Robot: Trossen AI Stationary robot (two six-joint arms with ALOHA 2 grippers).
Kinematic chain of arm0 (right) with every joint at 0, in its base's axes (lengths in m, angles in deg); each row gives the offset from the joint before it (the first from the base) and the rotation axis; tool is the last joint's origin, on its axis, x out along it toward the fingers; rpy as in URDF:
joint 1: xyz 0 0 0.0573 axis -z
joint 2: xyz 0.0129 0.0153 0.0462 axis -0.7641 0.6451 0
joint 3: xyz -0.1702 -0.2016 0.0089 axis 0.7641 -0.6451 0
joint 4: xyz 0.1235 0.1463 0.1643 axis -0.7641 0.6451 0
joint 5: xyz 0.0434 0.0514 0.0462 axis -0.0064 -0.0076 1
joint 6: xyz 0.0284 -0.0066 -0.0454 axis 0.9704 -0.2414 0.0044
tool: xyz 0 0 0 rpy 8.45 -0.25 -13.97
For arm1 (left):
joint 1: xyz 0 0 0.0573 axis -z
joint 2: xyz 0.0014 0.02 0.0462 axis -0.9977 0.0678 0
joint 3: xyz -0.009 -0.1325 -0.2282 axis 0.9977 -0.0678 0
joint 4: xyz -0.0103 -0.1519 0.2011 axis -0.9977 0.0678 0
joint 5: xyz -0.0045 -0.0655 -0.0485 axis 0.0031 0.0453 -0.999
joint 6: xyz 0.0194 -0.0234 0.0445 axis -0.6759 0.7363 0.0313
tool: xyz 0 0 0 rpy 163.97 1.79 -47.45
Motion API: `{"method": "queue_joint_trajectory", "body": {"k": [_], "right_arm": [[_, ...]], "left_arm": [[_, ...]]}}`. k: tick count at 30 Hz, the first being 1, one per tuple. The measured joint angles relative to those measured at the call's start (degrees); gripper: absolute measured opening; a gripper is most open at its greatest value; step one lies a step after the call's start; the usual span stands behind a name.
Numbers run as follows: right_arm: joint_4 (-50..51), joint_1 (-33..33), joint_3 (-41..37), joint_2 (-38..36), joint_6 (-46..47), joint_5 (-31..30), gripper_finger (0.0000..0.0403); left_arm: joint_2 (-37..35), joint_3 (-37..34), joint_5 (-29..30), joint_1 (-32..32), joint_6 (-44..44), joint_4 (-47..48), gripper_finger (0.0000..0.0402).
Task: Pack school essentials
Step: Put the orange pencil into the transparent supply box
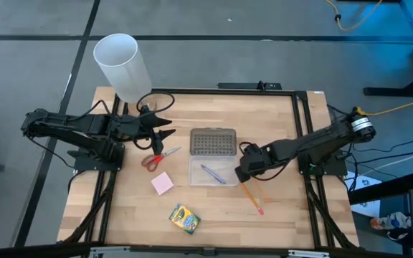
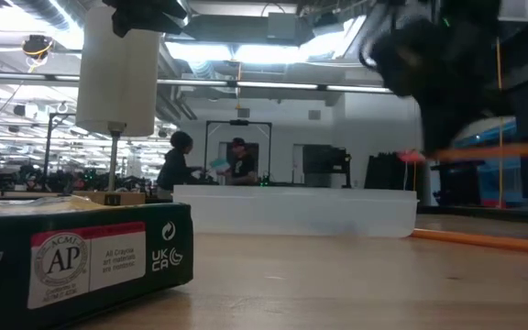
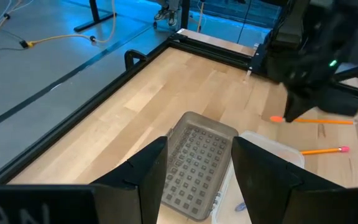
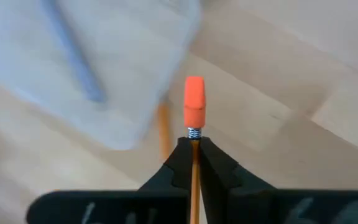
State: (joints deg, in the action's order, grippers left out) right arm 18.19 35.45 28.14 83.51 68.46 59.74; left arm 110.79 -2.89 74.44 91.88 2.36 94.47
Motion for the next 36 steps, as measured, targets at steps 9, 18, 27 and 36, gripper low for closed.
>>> {"method": "queue_joint_trajectory", "body": {"k": [9,18,27,36], "right_arm": [[-2.8,7.8,14.4,3.3,-20.0,-3.2,0.0002],[-1.1,13.4,23.2,10.1,-31.5,-0.4,0.0002],[25.2,6.8,23.5,1.1,-13.8,-10.5,0.0001],[15.3,-5.9,1.9,-10.1,19.1,-2.0,0.0001]], "left_arm": [[0.0,0.0,0.0,0.0,0.0,0.0,0.0174],[0.0,0.0,0.0,0.0,0.0,0.0,0.0174],[0.0,0.0,0.0,0.0,-0.5,0.0,0.0174],[0.0,0.0,-1.6,0.0,-1.0,0.0,0.0174]]}}
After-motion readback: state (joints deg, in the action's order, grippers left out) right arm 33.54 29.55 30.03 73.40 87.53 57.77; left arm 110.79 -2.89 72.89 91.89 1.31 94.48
